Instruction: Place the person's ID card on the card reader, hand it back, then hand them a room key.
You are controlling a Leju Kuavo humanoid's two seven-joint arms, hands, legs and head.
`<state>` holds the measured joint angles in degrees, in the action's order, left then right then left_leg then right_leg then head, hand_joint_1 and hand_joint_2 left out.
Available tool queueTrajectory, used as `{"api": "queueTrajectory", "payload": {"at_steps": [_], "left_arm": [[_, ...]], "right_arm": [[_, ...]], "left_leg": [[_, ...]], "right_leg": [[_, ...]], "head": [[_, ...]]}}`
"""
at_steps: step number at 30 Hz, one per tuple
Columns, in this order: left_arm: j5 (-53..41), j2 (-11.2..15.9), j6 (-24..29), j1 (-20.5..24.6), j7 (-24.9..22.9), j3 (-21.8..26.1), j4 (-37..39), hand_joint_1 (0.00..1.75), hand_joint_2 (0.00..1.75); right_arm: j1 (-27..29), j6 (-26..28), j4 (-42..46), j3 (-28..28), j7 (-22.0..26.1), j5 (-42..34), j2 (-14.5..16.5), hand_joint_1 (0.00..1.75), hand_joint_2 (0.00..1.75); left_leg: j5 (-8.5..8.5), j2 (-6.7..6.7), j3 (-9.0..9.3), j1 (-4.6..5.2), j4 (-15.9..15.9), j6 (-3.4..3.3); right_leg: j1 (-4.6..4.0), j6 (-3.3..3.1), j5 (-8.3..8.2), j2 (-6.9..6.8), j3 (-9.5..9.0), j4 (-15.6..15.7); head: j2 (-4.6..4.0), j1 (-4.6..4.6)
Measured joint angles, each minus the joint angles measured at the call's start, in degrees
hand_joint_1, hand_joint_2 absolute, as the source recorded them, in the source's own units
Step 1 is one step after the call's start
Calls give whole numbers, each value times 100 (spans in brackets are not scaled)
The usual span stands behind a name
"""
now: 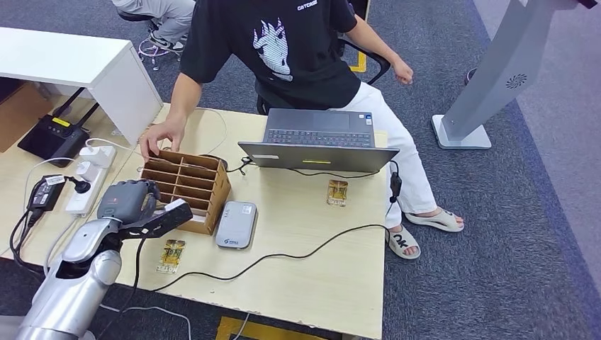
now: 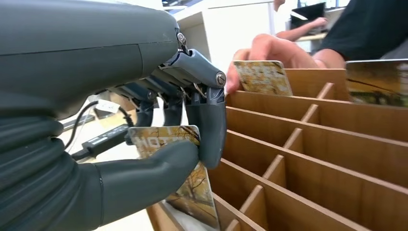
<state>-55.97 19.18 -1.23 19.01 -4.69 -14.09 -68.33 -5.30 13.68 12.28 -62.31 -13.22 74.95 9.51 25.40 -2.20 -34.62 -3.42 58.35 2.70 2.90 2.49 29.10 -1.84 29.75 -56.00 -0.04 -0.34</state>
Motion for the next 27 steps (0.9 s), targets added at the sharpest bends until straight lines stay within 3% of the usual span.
{"api": "queueTrajectory", "payload": {"at_steps": [16,27], "left_arm": [[180,388,-428,121,35,-327,-14,172,175],[160,464,-443,140,-14,-406,-50,175,175]], "right_arm": [[4,2,0,0,-20,-63,0,0,175],[5,2,0,0,-20,-72,0,0,175]], "left_leg": [[0,-8,4,0,-1,0],[0,-11,4,0,-1,0]], "right_leg": [[0,0,0,8,0,-1],[0,0,0,10,1,-2]], "head": [[0,0],[0,-1]]}}
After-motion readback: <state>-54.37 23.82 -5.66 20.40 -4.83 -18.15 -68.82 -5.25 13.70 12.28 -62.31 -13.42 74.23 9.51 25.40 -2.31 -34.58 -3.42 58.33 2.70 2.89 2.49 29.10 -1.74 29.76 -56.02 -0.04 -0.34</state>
